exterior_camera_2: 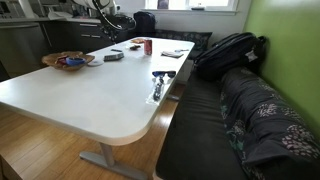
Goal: Put the pen on the calculator
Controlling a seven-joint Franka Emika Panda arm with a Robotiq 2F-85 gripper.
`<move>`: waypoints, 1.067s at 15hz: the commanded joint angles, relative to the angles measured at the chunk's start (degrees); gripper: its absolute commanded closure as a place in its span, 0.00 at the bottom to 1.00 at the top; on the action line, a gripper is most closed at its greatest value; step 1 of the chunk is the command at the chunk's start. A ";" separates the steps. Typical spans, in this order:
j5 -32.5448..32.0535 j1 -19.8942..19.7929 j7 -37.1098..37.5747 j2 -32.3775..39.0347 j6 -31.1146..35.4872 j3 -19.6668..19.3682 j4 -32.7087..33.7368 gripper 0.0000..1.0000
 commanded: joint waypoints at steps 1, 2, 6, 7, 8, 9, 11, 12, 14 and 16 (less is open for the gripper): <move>-0.44 6.77 10.78 6.10 -11.14 -5.99 12.61 0.97; -0.24 7.96 13.30 7.42 -14.94 -7.08 15.65 0.97; -0.02 11.57 24.29 12.80 -27.17 -10.87 27.05 0.97; -0.30 12.19 26.71 14.23 -28.70 -11.92 29.38 0.97; 0.14 11.99 26.49 15.71 -28.90 -11.72 31.05 0.97; 0.38 11.83 25.66 17.16 -28.28 -11.54 32.48 0.97; 1.52 11.88 23.30 18.98 -25.55 -12.12 33.68 0.97; 1.68 11.83 21.60 20.22 -24.61 -11.80 35.02 0.97; 1.99 11.91 18.42 22.37 -22.61 -11.31 37.39 0.97; 1.34 11.42 15.81 23.03 -19.81 -10.06 37.58 0.97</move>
